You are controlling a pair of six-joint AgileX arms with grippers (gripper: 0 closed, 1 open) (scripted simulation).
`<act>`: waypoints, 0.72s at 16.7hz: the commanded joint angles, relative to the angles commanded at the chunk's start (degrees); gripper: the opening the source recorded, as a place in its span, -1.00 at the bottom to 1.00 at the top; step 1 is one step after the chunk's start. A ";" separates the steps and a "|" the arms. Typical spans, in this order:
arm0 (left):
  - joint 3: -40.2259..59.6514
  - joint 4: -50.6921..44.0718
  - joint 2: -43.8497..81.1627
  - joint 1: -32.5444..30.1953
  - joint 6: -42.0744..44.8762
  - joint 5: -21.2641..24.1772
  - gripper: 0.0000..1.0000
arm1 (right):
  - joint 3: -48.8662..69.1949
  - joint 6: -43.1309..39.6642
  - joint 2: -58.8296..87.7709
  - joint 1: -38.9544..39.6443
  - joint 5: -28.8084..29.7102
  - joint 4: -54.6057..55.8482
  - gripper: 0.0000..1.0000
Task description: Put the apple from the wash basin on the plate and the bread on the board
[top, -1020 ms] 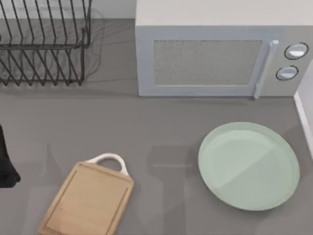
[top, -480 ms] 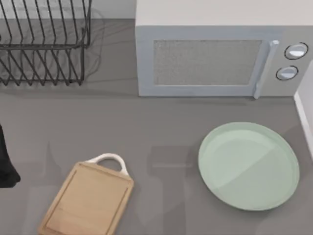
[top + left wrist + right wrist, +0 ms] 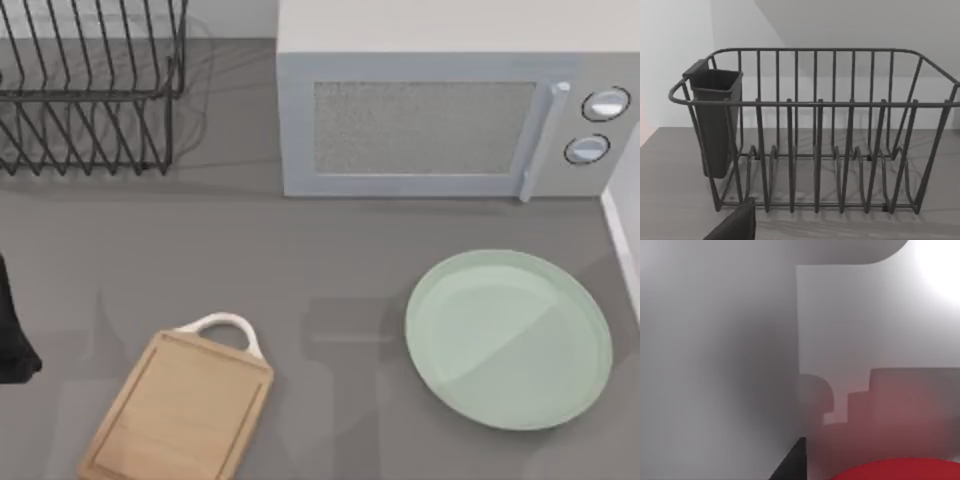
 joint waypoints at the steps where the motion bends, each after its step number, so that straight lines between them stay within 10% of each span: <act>1: 0.00 0.00 0.00 0.00 0.00 0.00 1.00 | 0.00 0.00 0.00 0.00 0.00 0.00 -1.00; 12: 0.00 0.00 0.00 0.00 0.00 0.00 1.00 | 5.80 0.32 -11.37 0.03 -0.93 -15.04 -1.00</act>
